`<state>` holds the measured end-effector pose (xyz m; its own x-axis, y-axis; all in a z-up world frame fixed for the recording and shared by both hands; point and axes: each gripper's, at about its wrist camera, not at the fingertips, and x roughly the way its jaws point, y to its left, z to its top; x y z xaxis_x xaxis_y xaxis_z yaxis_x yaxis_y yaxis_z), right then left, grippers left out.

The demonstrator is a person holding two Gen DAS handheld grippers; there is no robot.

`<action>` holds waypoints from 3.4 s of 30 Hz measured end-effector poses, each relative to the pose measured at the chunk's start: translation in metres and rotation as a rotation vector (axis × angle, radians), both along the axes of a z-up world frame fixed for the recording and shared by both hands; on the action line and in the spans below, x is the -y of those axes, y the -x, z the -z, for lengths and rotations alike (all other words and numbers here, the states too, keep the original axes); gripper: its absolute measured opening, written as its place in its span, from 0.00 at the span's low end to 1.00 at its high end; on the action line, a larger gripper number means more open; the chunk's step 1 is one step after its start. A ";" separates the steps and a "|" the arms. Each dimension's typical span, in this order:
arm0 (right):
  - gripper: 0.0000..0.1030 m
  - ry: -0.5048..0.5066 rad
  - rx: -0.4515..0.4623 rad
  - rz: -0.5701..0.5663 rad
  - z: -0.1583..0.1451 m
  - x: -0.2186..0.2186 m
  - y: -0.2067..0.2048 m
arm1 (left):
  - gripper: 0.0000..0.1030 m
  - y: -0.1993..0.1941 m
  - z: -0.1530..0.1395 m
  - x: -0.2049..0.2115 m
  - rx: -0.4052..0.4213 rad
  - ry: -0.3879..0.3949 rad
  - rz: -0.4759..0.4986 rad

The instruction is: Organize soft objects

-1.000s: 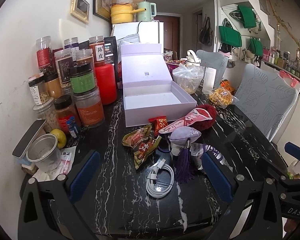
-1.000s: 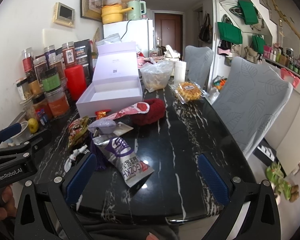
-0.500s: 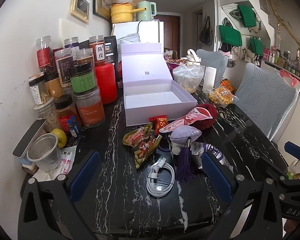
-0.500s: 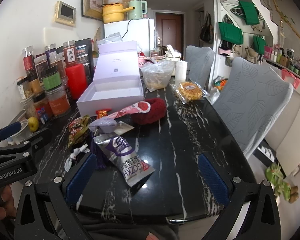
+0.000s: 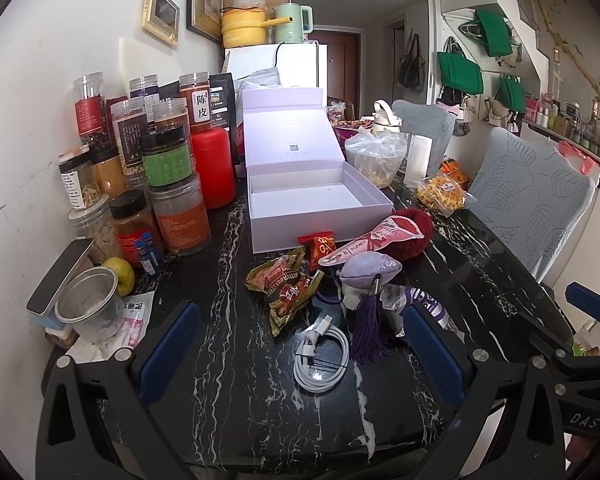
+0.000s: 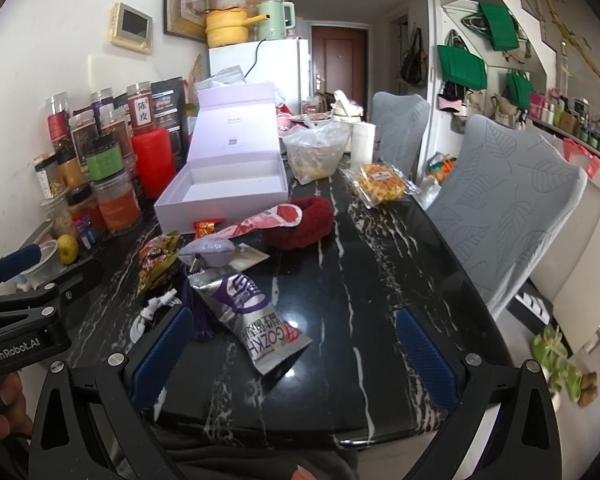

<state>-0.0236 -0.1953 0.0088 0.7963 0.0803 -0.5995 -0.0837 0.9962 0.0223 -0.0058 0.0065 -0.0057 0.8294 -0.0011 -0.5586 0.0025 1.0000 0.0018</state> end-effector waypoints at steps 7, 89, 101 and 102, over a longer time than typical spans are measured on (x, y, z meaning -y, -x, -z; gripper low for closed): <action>1.00 0.005 -0.003 -0.014 0.002 -0.004 -0.001 | 1.00 0.001 0.001 -0.003 0.002 0.003 -0.002; 0.48 -0.006 -0.272 -0.412 0.091 -0.030 -0.117 | 0.49 -0.084 0.095 -0.017 -0.357 0.110 0.247; 0.28 -0.039 -0.231 -0.352 0.076 -0.010 -0.098 | 0.49 -0.075 0.082 -0.020 -0.309 0.126 0.250; 0.28 -0.037 -0.224 -0.352 0.076 -0.011 -0.096 | 0.49 -0.073 0.081 -0.020 -0.304 0.125 0.250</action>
